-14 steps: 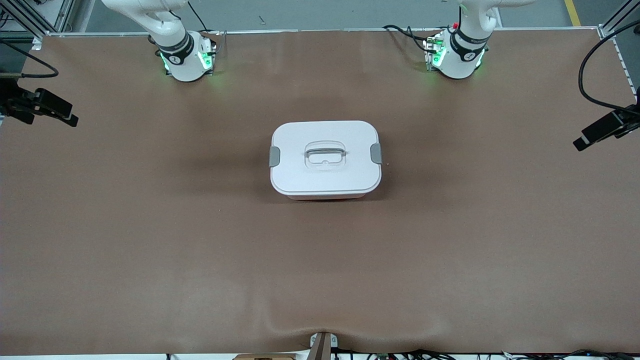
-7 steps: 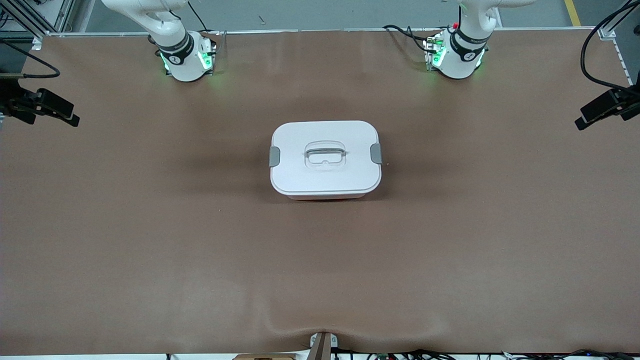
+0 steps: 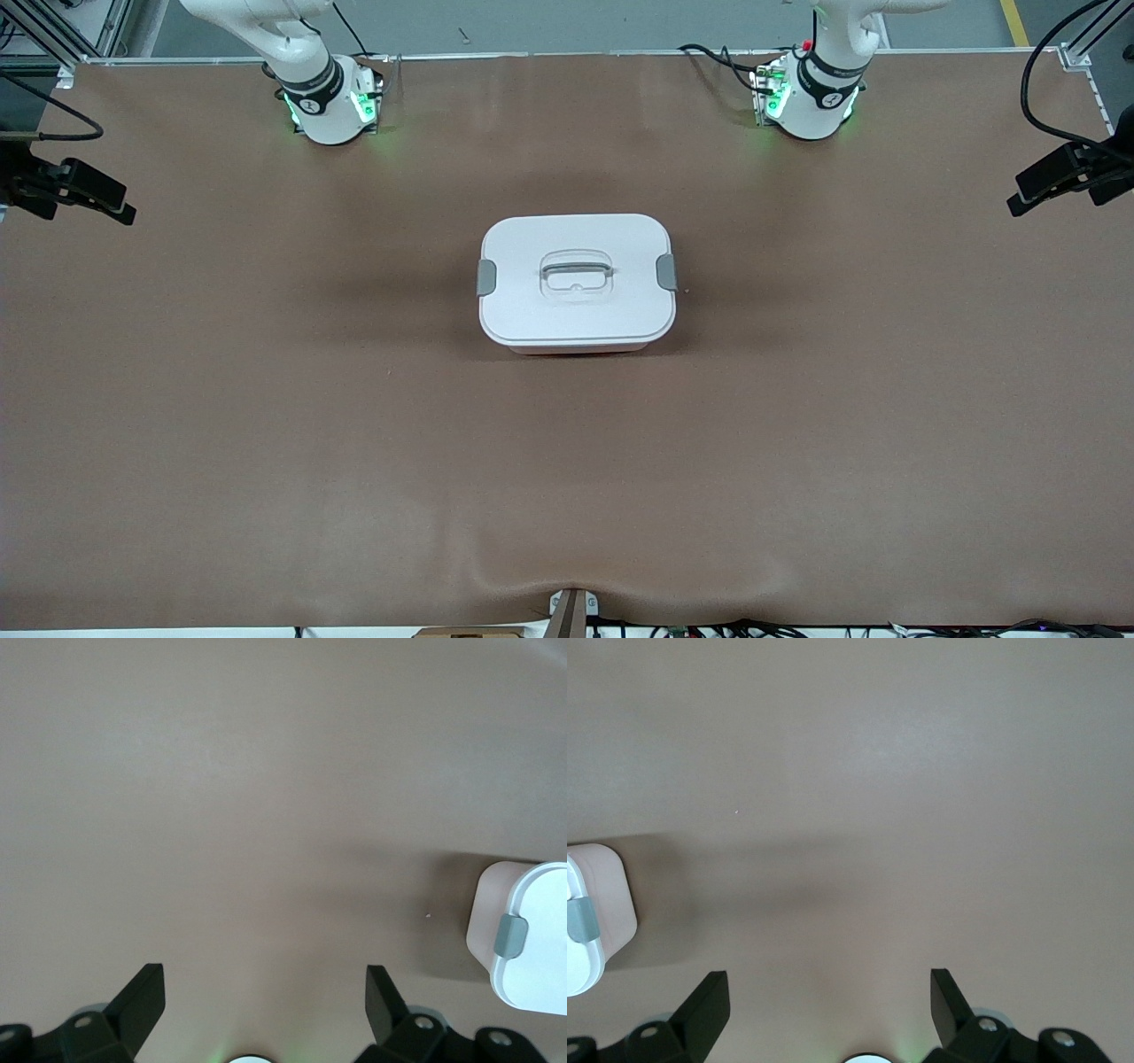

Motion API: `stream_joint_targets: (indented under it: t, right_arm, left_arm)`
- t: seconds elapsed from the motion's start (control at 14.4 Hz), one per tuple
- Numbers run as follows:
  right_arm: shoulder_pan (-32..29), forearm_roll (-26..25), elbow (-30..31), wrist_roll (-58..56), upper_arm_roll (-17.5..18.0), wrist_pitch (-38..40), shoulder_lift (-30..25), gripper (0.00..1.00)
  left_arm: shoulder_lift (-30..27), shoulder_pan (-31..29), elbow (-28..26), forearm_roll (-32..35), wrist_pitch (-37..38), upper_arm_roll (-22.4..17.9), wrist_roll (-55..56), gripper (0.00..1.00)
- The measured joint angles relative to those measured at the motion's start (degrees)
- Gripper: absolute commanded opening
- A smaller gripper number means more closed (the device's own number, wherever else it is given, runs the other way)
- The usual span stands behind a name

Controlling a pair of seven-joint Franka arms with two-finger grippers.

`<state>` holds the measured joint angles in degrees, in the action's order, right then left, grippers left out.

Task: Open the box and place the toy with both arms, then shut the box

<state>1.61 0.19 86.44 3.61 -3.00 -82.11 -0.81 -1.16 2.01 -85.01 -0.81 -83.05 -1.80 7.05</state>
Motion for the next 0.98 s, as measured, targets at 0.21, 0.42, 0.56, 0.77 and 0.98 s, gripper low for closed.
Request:
stream_joint_targets:
  t: [0.21,0.42,0.56,0.77,0.98]
  right_arm:
    - [0.0,-0.2,0.0,0.0,0.0,0.0,0.0,1.00]
    - [0.1,-0.2,0.0,0.0,0.1,0.0,0.0,1.00]
    - [0.1,-0.2,0.0,0.0,0.1,0.0,0.0,1.00]
    - [0.1,-0.2,0.0,0.0,0.1,0.0,0.0,1.00]
    - [0.1,-0.2,0.0,0.0,0.1,0.0,0.0,1.00]
  left_arm:
    - [0.0,0.0,-0.4,0.0,-0.1,0.0,-1.4,1.00]
    - [0.0,0.1,-0.4,0.0,-0.1,0.0,-1.5,1.00]
    - [0.0,0.2,-0.5,0.0,-0.1,0.2,-1.5,1.00]
    - [0.0,0.2,-0.5,0.0,-0.1,0.3,-1.5,1.00]
    - [0.2,0.2,-0.6,0.0,-0.1,0.3,-1.5,1.00]
